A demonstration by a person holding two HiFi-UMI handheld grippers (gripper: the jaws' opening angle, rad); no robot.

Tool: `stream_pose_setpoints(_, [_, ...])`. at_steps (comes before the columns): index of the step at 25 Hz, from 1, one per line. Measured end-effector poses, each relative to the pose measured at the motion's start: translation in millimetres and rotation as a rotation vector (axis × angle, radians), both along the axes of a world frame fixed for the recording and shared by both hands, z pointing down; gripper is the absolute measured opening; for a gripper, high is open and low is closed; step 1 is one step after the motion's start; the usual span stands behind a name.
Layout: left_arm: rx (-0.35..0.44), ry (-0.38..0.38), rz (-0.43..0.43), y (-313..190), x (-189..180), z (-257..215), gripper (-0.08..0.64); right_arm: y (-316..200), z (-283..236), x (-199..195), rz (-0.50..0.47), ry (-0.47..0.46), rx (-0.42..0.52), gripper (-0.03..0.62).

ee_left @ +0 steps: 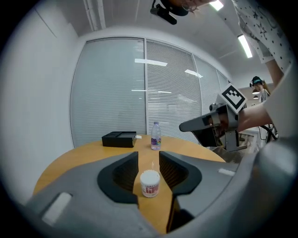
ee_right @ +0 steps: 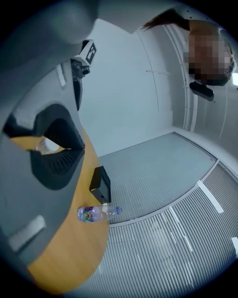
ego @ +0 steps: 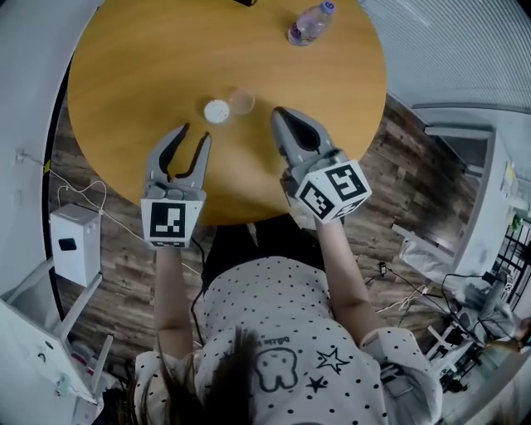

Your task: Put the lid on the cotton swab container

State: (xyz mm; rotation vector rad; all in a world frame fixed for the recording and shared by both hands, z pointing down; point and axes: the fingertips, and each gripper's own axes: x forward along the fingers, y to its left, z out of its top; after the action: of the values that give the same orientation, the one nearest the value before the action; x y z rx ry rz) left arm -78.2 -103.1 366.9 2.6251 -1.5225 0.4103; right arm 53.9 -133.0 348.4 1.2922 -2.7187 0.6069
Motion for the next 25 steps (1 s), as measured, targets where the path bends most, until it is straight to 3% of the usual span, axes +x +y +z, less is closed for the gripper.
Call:
stream_pose_setpoints(16, [-0.212, -0.061, 0.163, -38, 25, 129, 0.273, -38, 77, 5, 0.045, 0.032, -0.113, 0.005])
stream_pose_setpoints(25, [-0.195, -0.089, 0.209, -53, 41, 147, 0.276, -40, 105, 5, 0.034, 0.02, -0.167, 0.039])
